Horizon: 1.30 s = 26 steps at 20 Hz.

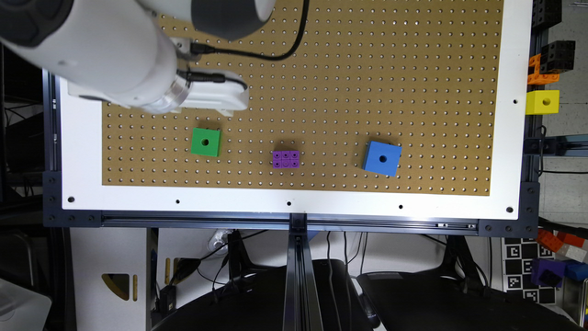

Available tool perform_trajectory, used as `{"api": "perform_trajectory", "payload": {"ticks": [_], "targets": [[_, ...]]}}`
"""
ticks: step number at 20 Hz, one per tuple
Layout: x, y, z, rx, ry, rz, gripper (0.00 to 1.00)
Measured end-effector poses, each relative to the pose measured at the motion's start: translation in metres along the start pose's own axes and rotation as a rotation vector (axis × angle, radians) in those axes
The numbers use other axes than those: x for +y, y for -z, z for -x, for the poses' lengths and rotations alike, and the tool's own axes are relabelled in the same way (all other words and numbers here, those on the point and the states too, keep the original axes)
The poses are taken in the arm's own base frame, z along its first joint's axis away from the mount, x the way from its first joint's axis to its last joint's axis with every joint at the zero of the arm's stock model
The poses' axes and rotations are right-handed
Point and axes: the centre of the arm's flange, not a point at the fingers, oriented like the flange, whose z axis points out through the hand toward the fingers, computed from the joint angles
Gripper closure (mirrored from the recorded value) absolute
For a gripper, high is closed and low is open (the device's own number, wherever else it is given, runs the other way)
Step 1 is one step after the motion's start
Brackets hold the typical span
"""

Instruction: Pick up green block.

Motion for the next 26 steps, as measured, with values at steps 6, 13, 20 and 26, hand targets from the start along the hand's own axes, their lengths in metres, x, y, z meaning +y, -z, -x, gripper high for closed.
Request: {"api": "perform_trajectory", "payload": {"ticks": [6,13,20,26], "targets": [[0.01,0.002,-0.022,0.016,0.0,-0.006,0.0],[0.017,-0.001,-0.036,0.021,-0.001,-0.006,0.0],[0.019,-0.027,-0.037,0.001,-0.002,0.004,0.0],[0.018,-0.069,-0.04,-0.017,-0.002,0.012,0.0]]}}
